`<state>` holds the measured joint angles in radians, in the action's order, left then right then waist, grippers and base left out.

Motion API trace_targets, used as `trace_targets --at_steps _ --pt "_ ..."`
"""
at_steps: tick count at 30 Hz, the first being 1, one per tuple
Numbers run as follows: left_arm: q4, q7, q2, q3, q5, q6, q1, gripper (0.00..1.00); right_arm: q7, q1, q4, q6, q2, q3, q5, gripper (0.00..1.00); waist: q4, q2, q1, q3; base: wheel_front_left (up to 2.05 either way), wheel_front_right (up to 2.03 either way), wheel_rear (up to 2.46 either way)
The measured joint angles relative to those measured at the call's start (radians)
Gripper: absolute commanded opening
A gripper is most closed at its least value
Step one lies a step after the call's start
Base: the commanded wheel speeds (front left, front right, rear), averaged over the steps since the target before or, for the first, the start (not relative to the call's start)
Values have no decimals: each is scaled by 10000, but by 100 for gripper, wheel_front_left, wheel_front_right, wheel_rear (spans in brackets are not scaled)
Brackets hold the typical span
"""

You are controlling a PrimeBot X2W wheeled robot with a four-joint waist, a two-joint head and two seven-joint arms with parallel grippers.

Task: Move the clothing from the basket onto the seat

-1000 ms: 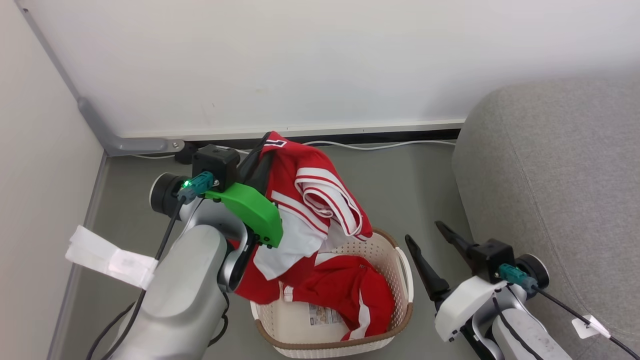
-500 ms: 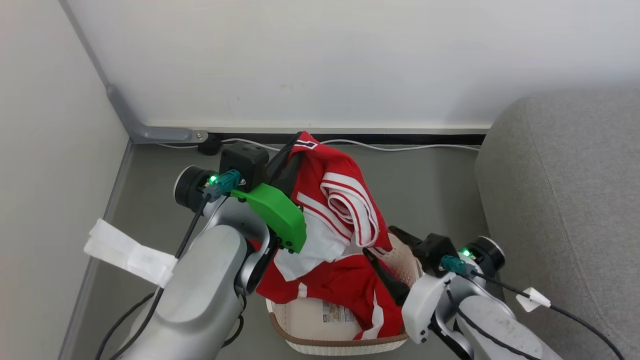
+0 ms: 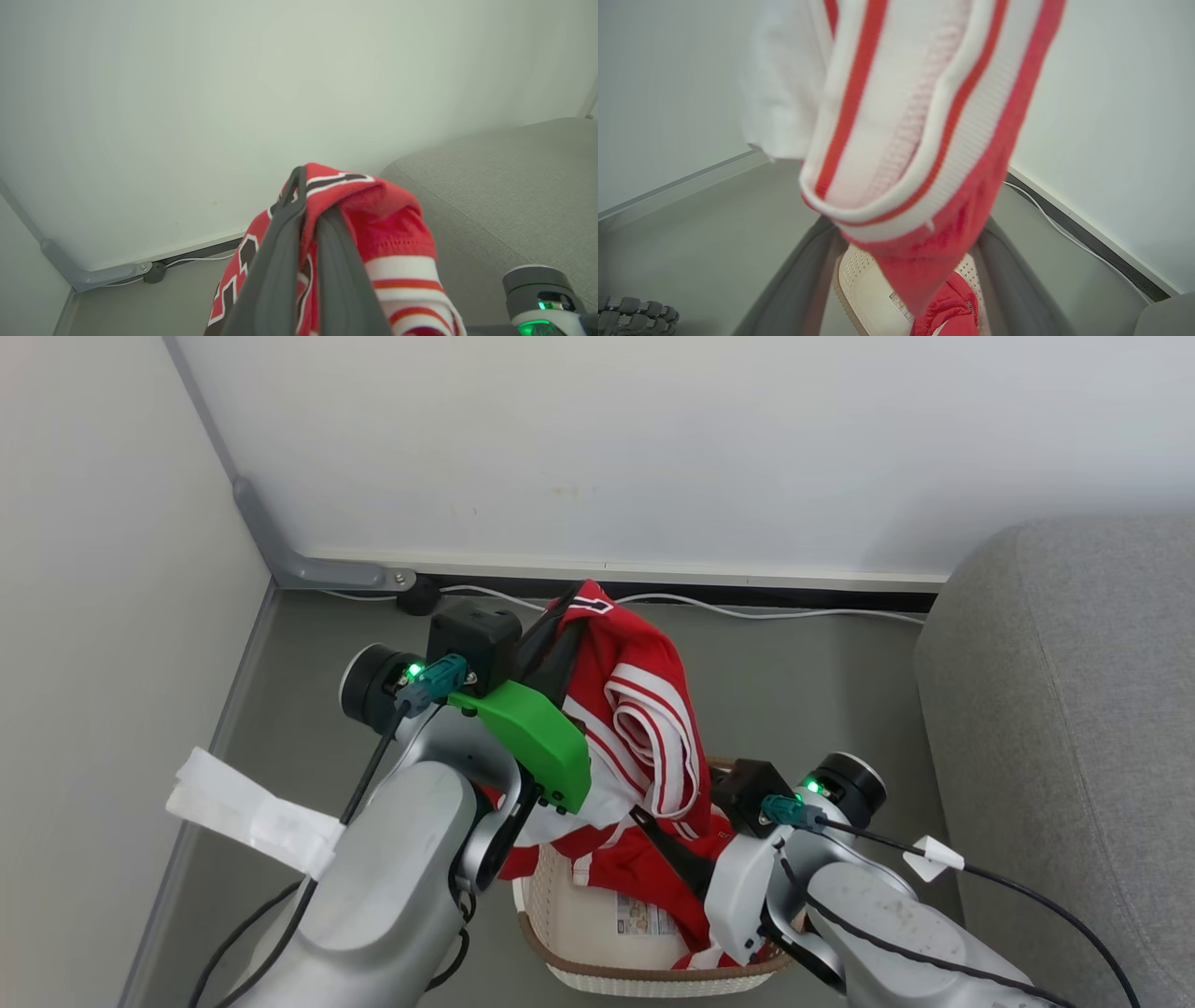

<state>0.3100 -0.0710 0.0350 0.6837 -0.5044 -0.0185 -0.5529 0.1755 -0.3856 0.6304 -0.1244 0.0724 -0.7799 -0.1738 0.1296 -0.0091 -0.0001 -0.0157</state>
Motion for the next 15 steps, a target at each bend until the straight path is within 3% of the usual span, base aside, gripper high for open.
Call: trace_targets --at_steps 1,2,3,4,5,6,15 --pt "-31 19 -2 25 -40 -10 21 0 0 -63 38 0 -25 -71 -63 100 6 0 0 5 0 0 0" --pt "-65 88 0 33 -113 -38 31 0 8 -128 79 0 -48 -130 -123 93 10 0 0 9 0 0 0" --pt "-98 88 0 35 -221 -61 46 0 17 -202 102 0 -59 -186 -140 53 14 0 0 14 0 0 0" --pt "-130 100 0 36 -255 -82 58 0 65 -271 121 0 -67 -217 -174 33 16 0 0 19 0 0 0" --pt "-157 105 2 35 -265 -86 75 0 107 -342 153 0 -73 -236 -232 4 15 0 0 25 0 0 0" --pt "-186 153 0 33 -267 -127 105 0 136 -407 186 0 -77 -242 -280 0 13 0 0 30 0 0 0" --pt "-253 182 150 -355 -401 -384 652 0 368 -612 422 0 -73 -144 -897 0 -298 0 0 99 0 0 0"
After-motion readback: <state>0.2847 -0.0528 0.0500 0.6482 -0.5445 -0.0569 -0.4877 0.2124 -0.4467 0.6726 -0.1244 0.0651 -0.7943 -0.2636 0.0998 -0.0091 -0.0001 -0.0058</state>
